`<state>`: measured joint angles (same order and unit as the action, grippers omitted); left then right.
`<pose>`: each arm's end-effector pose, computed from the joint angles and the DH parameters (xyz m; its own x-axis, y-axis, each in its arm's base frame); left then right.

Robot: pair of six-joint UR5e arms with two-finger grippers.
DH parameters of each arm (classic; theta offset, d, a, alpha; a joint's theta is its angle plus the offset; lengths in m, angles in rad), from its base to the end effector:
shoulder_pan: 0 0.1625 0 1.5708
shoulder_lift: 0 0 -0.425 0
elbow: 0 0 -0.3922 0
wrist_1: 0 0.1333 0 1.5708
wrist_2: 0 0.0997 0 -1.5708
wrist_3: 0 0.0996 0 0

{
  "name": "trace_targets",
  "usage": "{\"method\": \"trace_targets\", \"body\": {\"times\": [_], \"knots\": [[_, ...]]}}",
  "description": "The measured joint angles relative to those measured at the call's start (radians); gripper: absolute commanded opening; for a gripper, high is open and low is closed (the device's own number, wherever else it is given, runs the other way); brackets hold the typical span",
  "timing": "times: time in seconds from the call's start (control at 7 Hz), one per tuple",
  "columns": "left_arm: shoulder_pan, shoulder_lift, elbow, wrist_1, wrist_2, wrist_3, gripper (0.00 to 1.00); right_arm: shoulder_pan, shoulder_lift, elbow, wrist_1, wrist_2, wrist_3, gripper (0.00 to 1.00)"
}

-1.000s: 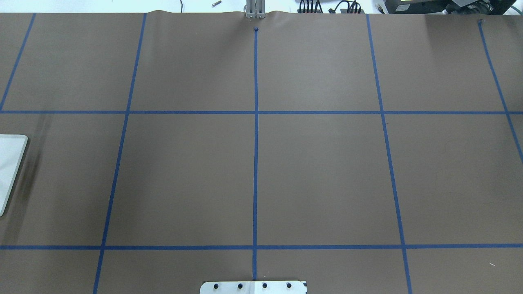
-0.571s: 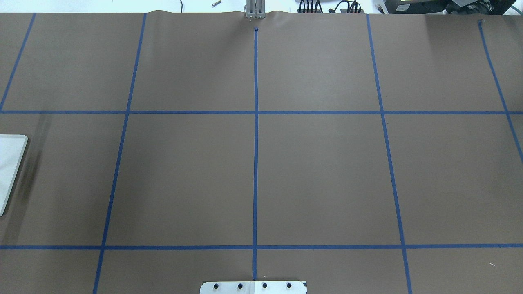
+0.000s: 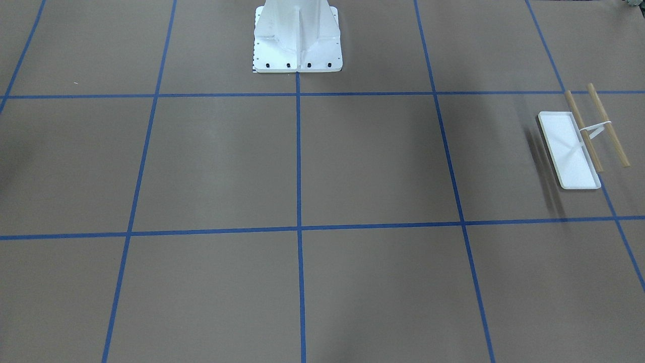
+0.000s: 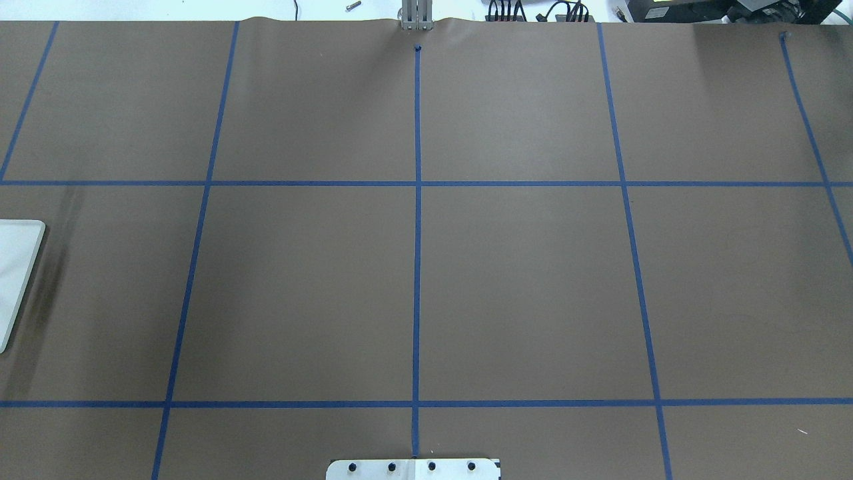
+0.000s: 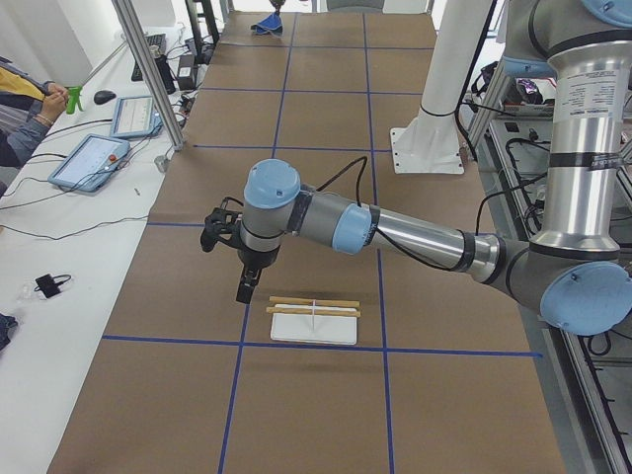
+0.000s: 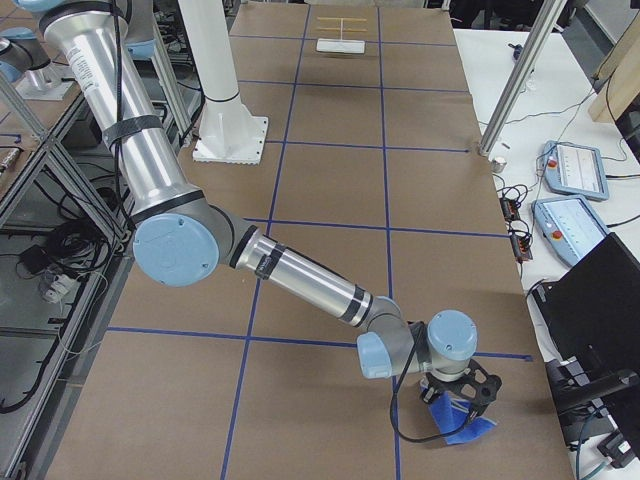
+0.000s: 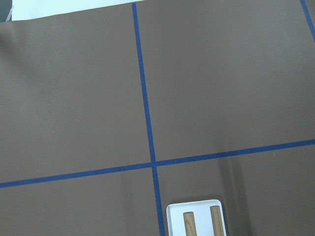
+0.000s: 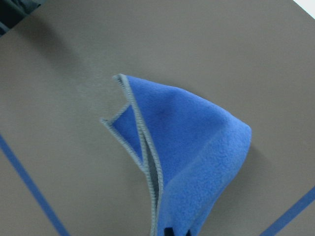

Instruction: Hang towel on rack

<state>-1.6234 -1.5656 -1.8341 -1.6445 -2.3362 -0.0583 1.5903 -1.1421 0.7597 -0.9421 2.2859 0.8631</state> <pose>-0.0902 -0.4906 0.5228 0.7278 0.1321 -0.6729 0.0923 0.9535 0.2870 0.0808 -0.6541 0.7440 0.4784 0.6425 0.5987 -0.5883 0.7406 -0.3247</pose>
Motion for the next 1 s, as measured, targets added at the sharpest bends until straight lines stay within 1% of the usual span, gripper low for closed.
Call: {"method": "trace_targets", "body": {"times": [0.14,0.29,0.43,0.57,0.71,0.86,1.0], "knots": [[0.002,-0.018,0.016,0.001,-0.025,-0.032,0.98,0.001,-0.001,0.153,-0.149,0.017,0.015,0.0],[0.012,-0.049,0.039,0.002,-0.068,-0.117,0.98,-0.005,-0.005,0.331,-0.318,0.025,0.045,0.0],[0.029,-0.083,0.054,0.002,-0.108,-0.222,0.98,-0.029,-0.006,0.495,-0.467,0.028,0.095,0.0],[0.052,-0.126,0.065,0.002,-0.142,-0.352,0.98,-0.077,-0.003,0.65,-0.583,0.03,0.186,0.0],[0.08,-0.175,0.071,0.001,-0.165,-0.487,0.98,-0.137,0.002,0.797,-0.663,0.031,0.322,0.0],[0.11,-0.221,0.077,0.001,-0.189,-0.609,0.98,-0.194,0.015,0.913,-0.707,0.043,0.455,0.0],[0.135,-0.26,0.09,-0.001,-0.23,-0.711,0.98,-0.236,0.047,0.992,-0.727,0.08,0.568,0.0]]}}
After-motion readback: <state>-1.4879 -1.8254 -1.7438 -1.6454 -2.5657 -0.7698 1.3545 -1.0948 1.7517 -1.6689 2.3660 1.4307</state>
